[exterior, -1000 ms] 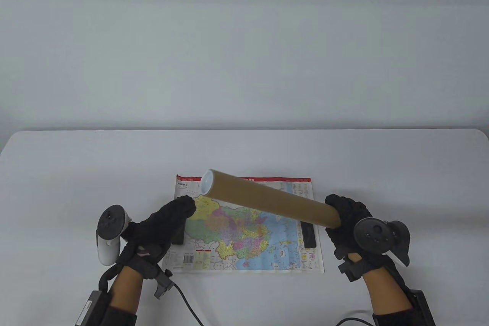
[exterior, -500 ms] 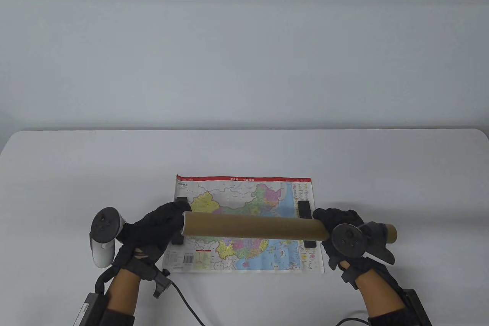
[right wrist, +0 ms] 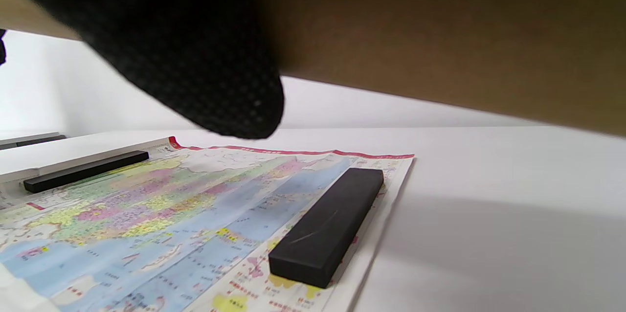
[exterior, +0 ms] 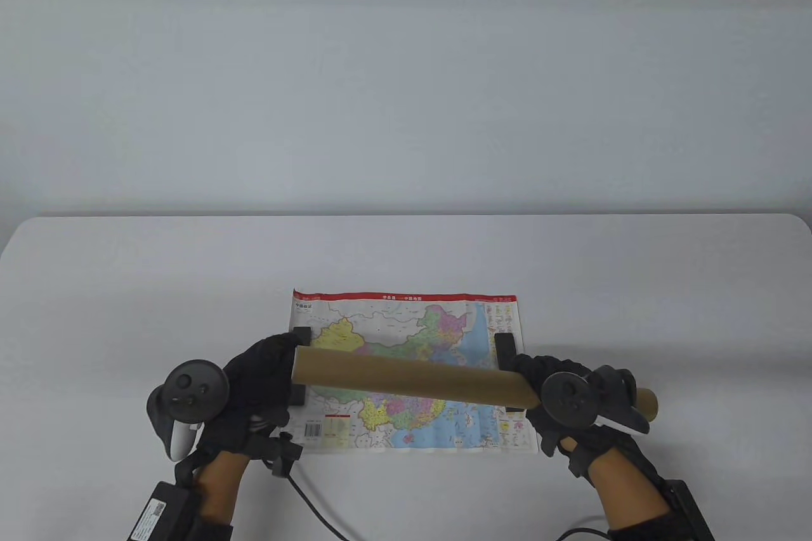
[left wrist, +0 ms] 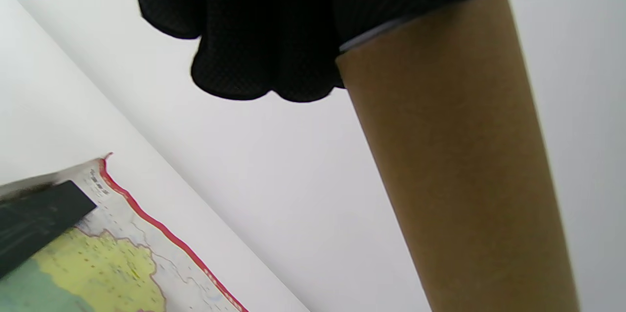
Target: Roll up map and store in mailing tube
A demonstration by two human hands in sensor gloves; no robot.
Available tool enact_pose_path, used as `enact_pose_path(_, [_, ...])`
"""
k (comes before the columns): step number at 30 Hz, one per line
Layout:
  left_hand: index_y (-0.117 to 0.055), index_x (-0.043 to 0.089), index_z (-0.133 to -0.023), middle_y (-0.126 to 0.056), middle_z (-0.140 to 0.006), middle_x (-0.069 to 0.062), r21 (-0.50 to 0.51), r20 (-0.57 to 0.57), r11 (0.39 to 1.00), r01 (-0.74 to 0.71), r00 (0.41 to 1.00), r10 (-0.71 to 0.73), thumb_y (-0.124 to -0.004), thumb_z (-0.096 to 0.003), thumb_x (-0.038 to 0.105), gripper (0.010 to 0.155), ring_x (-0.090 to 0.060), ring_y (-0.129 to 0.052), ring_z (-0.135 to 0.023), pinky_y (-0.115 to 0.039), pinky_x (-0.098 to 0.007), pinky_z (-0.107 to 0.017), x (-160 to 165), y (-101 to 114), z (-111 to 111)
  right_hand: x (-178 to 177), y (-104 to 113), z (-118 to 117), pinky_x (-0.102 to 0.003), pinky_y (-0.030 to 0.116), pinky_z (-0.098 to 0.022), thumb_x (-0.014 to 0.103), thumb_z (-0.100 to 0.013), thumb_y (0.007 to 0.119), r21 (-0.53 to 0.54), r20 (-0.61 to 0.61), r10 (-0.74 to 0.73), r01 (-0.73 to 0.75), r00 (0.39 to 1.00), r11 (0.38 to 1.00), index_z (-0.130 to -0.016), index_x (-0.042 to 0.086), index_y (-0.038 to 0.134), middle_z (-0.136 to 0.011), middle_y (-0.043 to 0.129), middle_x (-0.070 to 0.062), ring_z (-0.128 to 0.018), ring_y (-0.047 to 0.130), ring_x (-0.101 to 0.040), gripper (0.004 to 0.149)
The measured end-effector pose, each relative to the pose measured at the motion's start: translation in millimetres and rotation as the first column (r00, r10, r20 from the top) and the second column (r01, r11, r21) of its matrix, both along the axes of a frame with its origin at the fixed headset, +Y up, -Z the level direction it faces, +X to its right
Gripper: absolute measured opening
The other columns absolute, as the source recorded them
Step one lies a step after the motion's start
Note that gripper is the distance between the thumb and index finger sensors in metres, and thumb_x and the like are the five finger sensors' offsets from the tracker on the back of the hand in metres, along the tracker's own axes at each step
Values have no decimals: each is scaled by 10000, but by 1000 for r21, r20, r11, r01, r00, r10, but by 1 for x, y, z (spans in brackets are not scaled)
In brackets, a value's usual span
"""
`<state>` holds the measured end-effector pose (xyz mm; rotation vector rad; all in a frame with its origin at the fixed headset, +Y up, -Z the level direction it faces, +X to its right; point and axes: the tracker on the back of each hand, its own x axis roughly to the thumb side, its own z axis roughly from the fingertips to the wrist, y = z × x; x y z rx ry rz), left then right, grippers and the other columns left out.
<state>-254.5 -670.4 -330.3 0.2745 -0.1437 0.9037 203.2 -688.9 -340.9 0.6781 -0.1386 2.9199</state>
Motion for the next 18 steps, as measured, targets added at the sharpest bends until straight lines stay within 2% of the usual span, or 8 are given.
enact_pose_path(7, [-821,260,-828,-942,-743,-37,-48,-48,999,24,998,-26,-782,-468,390,385,-262,-981,-709,-734,-450,-685,-7,-2,-5,-4,4,1,-631,717,-542,285,-378,1058,14,-10,9,-8,1000,1000,-1030,95,662,-880,813,-156,-709,924,-436,787])
enact_pose_path(8, [-820,269,-826,-939,-747,-32,-51,-110,998,31,993,-37,-785,-463,394,386,-258,-974,-719,-731,-447,-690,-14,-1,-6,-2,6,2,-627,720,-544,290,-382,1053,29,9,29,-30,1000,999,-1033,99,656,-882,810,-152,-711,925,-431,786])
enact_pose_path(9, [-817,266,-830,-935,-752,-36,-68,-123,997,37,991,-45,-787,-468,393,385,-266,-973,-718,-725,-453,-691,-19,0,-8,0,7,2,-626,724,-541,292,-382,1053,44,23,26,-27,999,999,-1033,96,658,-881,812,-153,-707,929,-430,787])
enact_pose_path(12, [-843,279,-827,-948,-758,-29,-113,-246,979,168,950,-191,-821,-468,411,383,-269,-972,-729,-725,-453,-695,-39,5,-15,8,9,2,-628,723,-538,291,-383,1052,48,54,-13,10,998,999,-1034,90,655,-879,811,-158,-703,927,-433,789])
enact_pose_path(14, [-853,311,-828,-949,-779,-12,-191,-287,955,227,917,-275,-831,-471,435,379,-265,-967,-751,-683,-468,-730,-56,6,-24,11,11,2,-629,725,-533,293,-385,1051,55,66,-36,32,997,998,-1034,85,653,-878,810,-161,-699,928,-434,789])
enact_pose_path(18, [-872,331,-822,-945,-805,-5,-377,-410,901,214,834,-370,-850,-469,451,374,-275,-948,-787,-651,-489,-749,-104,-8,-45,18,12,2,-629,725,-533,294,-386,1050,67,97,-54,48,994,997,-1034,84,652,-878,809,-159,-699,927,-436,789])
